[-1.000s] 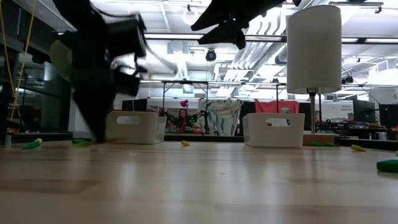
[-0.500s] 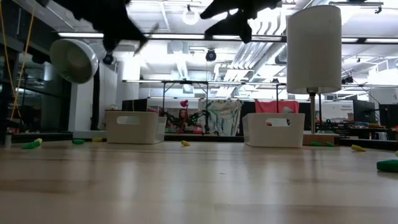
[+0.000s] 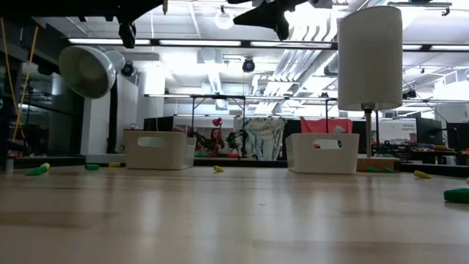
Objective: Sort crayons
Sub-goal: Put the yellow crayon into the gray bin, then return to Home Position
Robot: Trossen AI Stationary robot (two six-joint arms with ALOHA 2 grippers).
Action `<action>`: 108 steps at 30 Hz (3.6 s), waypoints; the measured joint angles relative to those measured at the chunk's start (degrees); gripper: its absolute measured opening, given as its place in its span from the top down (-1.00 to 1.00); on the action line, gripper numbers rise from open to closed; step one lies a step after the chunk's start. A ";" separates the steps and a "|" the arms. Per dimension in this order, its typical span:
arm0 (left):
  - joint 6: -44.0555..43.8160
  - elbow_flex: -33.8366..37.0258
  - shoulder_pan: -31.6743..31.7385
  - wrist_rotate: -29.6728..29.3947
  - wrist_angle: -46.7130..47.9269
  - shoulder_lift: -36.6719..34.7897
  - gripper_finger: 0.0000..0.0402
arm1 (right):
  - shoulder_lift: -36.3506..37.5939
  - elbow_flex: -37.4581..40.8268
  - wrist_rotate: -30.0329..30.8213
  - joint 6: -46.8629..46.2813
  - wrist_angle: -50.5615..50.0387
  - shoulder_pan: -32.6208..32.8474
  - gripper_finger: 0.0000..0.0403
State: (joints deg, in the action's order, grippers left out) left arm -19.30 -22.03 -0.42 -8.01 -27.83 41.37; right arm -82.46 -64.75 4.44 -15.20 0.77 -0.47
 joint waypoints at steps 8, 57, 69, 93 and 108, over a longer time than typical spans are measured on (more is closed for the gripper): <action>7.55 0.12 -0.01 3.02 -2.87 2.05 1.00 | -0.02 0.00 -0.05 -5.48 0.18 0.50 0.00; -16.34 -42.50 32.52 -14.07 63.91 55.53 1.00 | 11.19 -0.02 12.22 -0.53 -25.37 -1.49 0.00; -19.62 -42.51 35.29 -8.99 65.70 62.48 1.00 | 6.89 -0.02 14.09 -6.86 -25.43 -0.60 0.00; -19.28 -42.52 35.51 -7.24 67.91 64.60 0.89 | 4.74 -0.02 14.07 -8.37 -25.33 -0.53 0.00; -15.84 -42.50 35.55 -5.24 67.62 57.76 0.32 | 4.74 -0.02 14.08 -7.86 -25.32 -0.53 0.00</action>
State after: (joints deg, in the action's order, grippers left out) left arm -35.15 -64.53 35.14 -13.25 39.78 99.13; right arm -77.71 -64.77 18.51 -23.06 -24.56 -0.99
